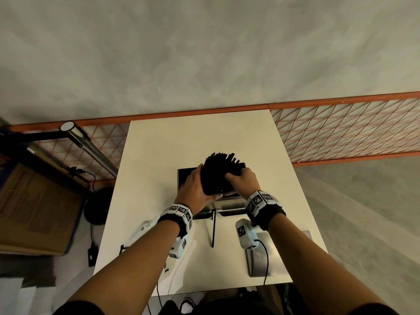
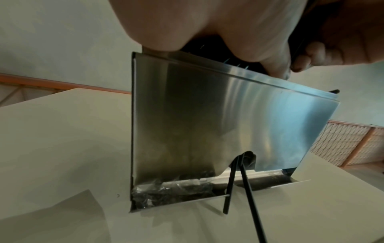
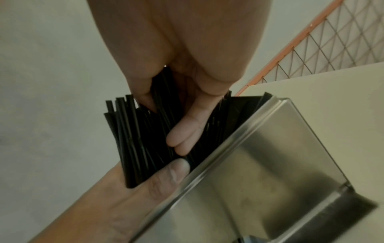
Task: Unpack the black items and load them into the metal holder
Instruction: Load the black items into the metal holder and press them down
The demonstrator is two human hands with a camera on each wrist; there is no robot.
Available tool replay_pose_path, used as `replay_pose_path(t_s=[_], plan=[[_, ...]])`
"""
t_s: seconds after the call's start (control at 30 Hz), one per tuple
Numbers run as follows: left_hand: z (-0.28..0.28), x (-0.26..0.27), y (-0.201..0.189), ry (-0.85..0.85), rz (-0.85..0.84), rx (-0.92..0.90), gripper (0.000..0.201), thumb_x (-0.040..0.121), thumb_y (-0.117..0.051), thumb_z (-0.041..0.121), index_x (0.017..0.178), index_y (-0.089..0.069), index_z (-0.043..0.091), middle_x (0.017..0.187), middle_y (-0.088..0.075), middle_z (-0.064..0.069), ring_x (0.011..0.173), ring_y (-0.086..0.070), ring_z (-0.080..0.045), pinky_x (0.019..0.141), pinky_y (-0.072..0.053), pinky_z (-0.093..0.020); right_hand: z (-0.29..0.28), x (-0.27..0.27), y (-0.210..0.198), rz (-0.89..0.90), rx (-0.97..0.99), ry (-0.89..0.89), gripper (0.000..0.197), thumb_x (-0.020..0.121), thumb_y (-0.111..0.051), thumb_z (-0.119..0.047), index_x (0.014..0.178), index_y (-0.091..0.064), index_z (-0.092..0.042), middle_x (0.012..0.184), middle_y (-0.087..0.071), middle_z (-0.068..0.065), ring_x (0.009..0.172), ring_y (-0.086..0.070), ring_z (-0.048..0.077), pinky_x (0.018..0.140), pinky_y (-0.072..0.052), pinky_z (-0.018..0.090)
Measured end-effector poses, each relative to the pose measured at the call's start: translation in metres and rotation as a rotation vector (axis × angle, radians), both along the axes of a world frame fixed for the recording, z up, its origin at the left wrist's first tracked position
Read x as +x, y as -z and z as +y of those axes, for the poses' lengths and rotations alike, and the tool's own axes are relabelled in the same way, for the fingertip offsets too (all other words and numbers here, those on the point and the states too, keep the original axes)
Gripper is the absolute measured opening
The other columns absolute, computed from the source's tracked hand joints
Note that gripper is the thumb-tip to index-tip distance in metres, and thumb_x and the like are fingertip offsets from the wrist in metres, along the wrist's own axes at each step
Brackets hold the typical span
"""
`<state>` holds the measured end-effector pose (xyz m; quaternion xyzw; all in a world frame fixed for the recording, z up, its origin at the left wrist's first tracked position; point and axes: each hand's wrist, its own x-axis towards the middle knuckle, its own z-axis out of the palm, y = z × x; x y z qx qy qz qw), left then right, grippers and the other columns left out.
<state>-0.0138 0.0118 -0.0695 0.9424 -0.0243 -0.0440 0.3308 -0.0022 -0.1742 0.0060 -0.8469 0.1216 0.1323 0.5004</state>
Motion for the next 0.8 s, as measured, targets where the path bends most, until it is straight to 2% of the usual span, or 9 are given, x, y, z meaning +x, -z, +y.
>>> replay_pose_path(t_s=[0.07,0.1,0.3,0.47,0.57,0.63,0.7,0.73,0.8], plan=[[-0.001,0.002,-0.001,0.031,-0.009,-0.021,0.113,0.071,-0.086,0.050,0.158,-0.021,0.020,0.152,-0.044,-0.005,0.139,-0.043,-0.024,0.113,-0.043,-0.046,0.000,0.003,0.008,0.049,0.053,0.036,0.010,0.079,-0.066,-0.028,0.080,-0.065,-0.018,0.084,-0.072,0.005,0.080,-0.069,0.025,0.075,-0.057,0.036],[-0.003,0.003,-0.002,0.053,-0.017,-0.026,0.108,0.075,-0.086,0.043,0.159,-0.022,0.019,0.152,-0.043,-0.005,0.140,-0.042,-0.023,0.114,-0.042,-0.045,-0.002,0.008,0.020,0.077,0.061,0.046,0.018,0.077,-0.066,-0.032,0.088,-0.067,-0.018,0.089,-0.073,0.006,0.083,-0.070,0.026,0.078,-0.058,0.038],[-0.014,0.008,-0.006,0.162,-0.033,-0.030,0.094,0.085,-0.079,0.021,0.160,-0.023,0.021,0.154,-0.041,-0.007,0.139,-0.041,-0.025,0.116,-0.039,-0.039,-0.036,0.055,0.167,0.192,0.149,0.112,0.044,0.052,-0.073,-0.048,0.092,-0.067,-0.031,0.085,-0.075,0.002,0.077,-0.074,0.031,0.070,-0.061,0.049],[-0.015,0.013,-0.012,0.207,-0.018,0.023,0.097,0.084,-0.079,0.016,0.161,-0.020,0.020,0.152,-0.041,-0.010,0.136,-0.044,-0.028,0.114,-0.042,-0.043,-0.028,0.020,0.082,0.178,0.199,0.172,0.050,0.047,-0.073,-0.046,0.085,-0.072,-0.013,0.079,-0.076,0.007,0.074,-0.074,0.031,0.072,-0.061,0.049],[-0.013,0.017,-0.014,0.238,-0.023,0.066,0.097,0.084,-0.078,0.016,0.160,-0.018,0.019,0.149,-0.042,-0.009,0.135,-0.046,-0.028,0.112,-0.044,-0.042,-0.026,0.006,0.045,0.141,0.166,0.174,0.043,0.061,-0.078,-0.049,0.083,-0.072,-0.013,0.079,-0.076,0.006,0.071,-0.074,0.027,0.071,-0.062,0.045],[-0.013,0.018,-0.015,0.237,-0.036,0.083,0.096,0.085,-0.077,0.016,0.160,-0.018,0.019,0.149,-0.042,-0.009,0.135,-0.046,-0.027,0.112,-0.044,-0.042,-0.026,-0.002,0.024,0.097,0.108,0.163,0.029,0.079,-0.074,-0.042,0.082,-0.070,-0.013,0.079,-0.074,0.004,0.062,-0.072,0.018,0.064,-0.061,0.028],[-0.014,0.019,-0.016,0.210,-0.033,0.068,0.094,0.086,-0.077,0.015,0.160,-0.018,0.019,0.151,-0.042,-0.009,0.135,-0.046,-0.027,0.112,-0.045,-0.042,-0.031,-0.006,0.014,0.042,0.055,0.172,0.028,0.090,-0.068,-0.038,0.080,-0.064,-0.012,0.071,-0.067,-0.001,0.054,-0.062,0.005,0.048,-0.045,0.008],[-0.015,0.019,-0.017,0.194,-0.028,0.057,0.093,0.086,-0.076,0.013,0.159,-0.019,0.018,0.151,-0.042,-0.009,0.136,-0.046,-0.027,0.112,-0.045,-0.042,-0.033,-0.007,0.012,0.010,0.021,0.182,0.032,0.092,-0.065,-0.040,0.080,-0.062,-0.010,0.070,-0.064,-0.001,0.056,-0.059,0.005,0.045,-0.040,0.007],[-0.018,0.019,-0.018,0.174,-0.027,0.038,0.091,0.086,-0.075,0.009,0.159,-0.021,0.018,0.151,-0.043,-0.011,0.136,-0.048,-0.028,0.112,-0.045,-0.042,-0.033,-0.006,0.016,-0.048,-0.032,0.202,0.042,0.092,-0.060,-0.049,0.084,-0.061,-0.008,0.074,-0.064,0.000,0.070,-0.061,0.016,0.058,-0.045,0.021]])
